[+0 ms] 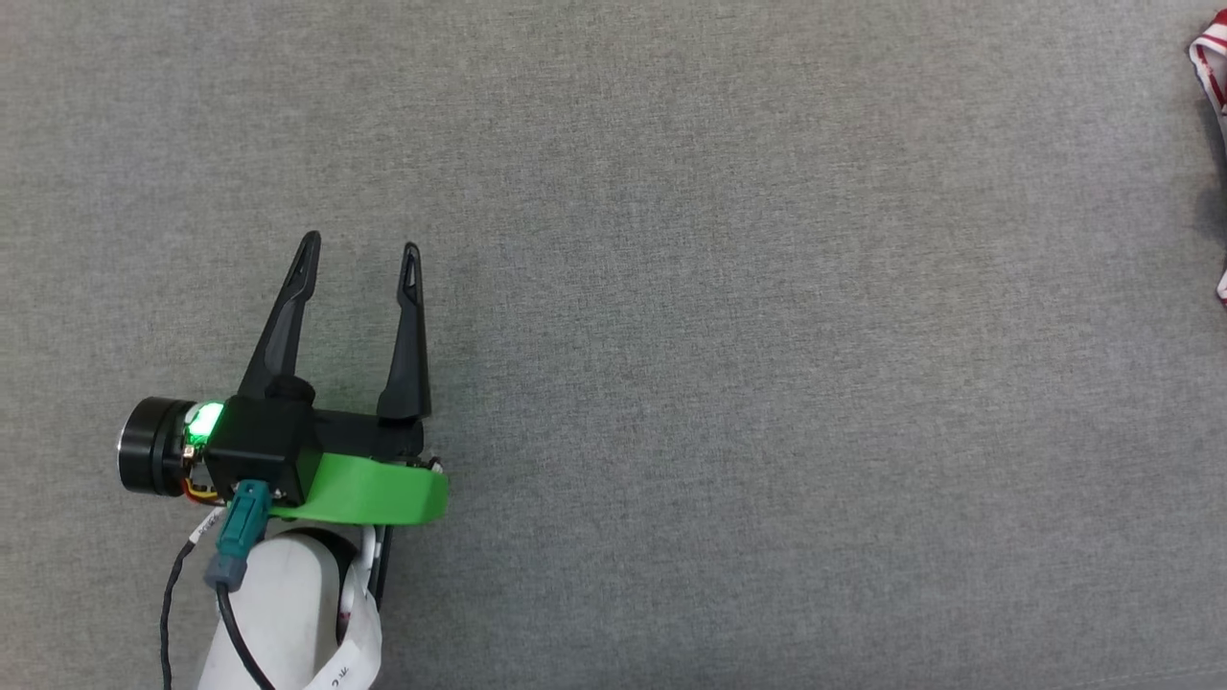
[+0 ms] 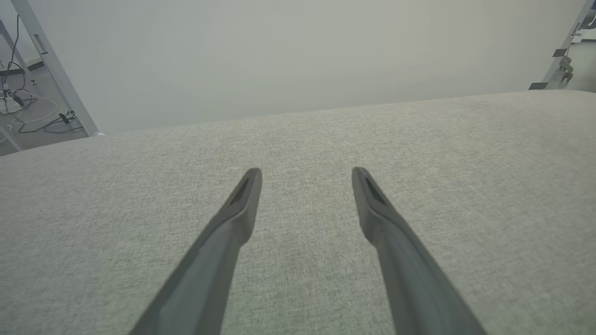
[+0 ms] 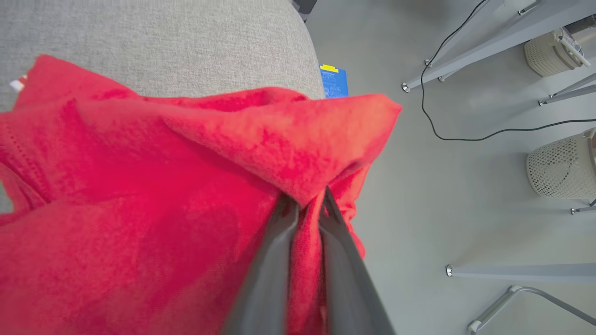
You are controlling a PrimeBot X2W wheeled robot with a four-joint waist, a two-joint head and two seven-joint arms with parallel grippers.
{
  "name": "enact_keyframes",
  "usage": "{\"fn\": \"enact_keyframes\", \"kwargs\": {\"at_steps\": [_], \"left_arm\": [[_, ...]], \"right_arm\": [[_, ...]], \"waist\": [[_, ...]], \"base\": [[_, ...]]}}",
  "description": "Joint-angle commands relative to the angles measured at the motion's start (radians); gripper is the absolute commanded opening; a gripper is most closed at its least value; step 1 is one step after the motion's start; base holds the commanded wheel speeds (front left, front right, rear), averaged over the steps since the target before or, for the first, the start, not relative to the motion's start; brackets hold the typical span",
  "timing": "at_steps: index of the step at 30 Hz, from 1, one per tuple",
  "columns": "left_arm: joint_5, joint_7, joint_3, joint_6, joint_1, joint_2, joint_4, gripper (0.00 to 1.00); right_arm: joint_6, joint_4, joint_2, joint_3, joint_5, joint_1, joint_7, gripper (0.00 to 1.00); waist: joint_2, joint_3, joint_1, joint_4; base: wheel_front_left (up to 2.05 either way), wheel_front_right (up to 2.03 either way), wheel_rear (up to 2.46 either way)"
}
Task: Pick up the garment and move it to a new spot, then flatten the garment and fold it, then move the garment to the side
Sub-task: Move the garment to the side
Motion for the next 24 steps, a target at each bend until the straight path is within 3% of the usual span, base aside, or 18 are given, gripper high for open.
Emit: {"fn": "enact_keyframes", "kwargs": {"at_steps": [1, 2, 8, 17, 24], "left_arm": [[0.002, -0.006, 0.0, 0.005, -0.013, 0.005, 0.0, 1.0], [0.0, -0.006, 0.001, 0.006, -0.01, 0.004, 0.003, 1.0], [-0.009, -0.006, 0.002, 0.012, 0.016, -0.002, 0.021, 1.0], [-0.032, -0.006, 0.018, 0.027, 0.103, -0.017, 0.048, 1.0], [-0.041, -0.006, 0.028, 0.026, 0.159, -0.026, 0.073, 1.0]], "right_arm": [[-0.001, 0.017, 0.009, -0.008, -0.014, -0.02, -0.017, 0.44], [-0.001, 0.025, 0.016, -0.008, -0.019, -0.02, -0.024, 1.0], [-0.001, 0.039, 0.025, -0.012, -0.06, -0.011, -0.13, 1.0], [-0.001, -0.078, 0.06, -0.04, -0.118, 0.042, -0.445, 1.0], [-0.001, -0.191, 0.202, -0.132, -0.196, 0.139, -0.567, 1.0]], "waist": [[-0.0001, -0.014, -0.0002, 0.001], [-0.0001, -0.023, -0.0002, 0.003], [-0.0001, -0.1, -0.0002, 0.019], [-0.0001, -0.236, -0.0002, 0.054], [-0.0001, -0.329, -0.0002, 0.099]], "base": [[0.0, 0.0, 0.0], [0.0, 0.0, 0.0], [0.0, 0.0, 0.0], [0.0, 0.0, 0.0], [0.0, 0.0, 0.0]]}}
